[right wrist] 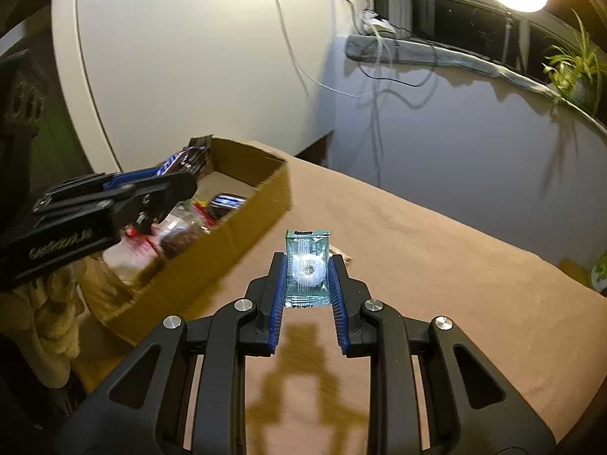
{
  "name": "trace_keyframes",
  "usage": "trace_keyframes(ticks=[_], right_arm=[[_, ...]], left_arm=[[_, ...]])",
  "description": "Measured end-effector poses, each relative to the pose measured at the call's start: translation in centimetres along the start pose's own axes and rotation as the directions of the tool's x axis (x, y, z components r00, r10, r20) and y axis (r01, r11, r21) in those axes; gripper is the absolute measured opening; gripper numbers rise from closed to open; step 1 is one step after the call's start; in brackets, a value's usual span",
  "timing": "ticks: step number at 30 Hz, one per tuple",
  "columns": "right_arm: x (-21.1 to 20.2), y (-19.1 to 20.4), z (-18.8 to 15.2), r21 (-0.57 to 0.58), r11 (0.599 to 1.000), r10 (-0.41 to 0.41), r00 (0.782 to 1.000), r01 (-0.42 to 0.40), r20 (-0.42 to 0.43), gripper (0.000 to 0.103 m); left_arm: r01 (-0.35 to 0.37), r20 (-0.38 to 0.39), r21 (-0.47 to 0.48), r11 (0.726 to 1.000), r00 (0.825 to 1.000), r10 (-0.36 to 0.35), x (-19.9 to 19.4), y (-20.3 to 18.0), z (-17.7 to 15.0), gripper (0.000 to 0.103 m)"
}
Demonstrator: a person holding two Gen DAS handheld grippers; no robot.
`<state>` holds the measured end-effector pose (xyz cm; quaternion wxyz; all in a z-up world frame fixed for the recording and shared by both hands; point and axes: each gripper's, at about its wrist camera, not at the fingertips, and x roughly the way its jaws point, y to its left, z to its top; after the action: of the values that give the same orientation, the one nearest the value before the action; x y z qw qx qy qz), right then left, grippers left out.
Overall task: Organize snacks
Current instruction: 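Carry the Snickers bar over the box with the left gripper while the right carries the mint there, then open the left gripper to drop the Snickers bar while the right releases the mint packet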
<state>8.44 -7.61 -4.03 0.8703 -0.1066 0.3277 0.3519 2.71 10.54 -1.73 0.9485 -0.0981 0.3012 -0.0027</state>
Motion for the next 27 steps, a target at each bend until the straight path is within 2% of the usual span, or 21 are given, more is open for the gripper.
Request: trace_keyframes(ticks=[14,27], right_arm=[[2.3,6.9,1.7,-0.071,0.992,0.104,0.995,-0.104,0.001,0.023],[4.4,11.2,2.0,-0.130,0.979,0.156,0.987,-0.159,-0.034,0.023]], left_arm=[[-0.060,-0.003,-0.078,0.995,0.998,0.060,-0.2,5.7,0.0,0.027],[-0.071,-0.010,-0.106,0.992,0.997,0.071,-0.6,7.9,-0.3,0.027]])
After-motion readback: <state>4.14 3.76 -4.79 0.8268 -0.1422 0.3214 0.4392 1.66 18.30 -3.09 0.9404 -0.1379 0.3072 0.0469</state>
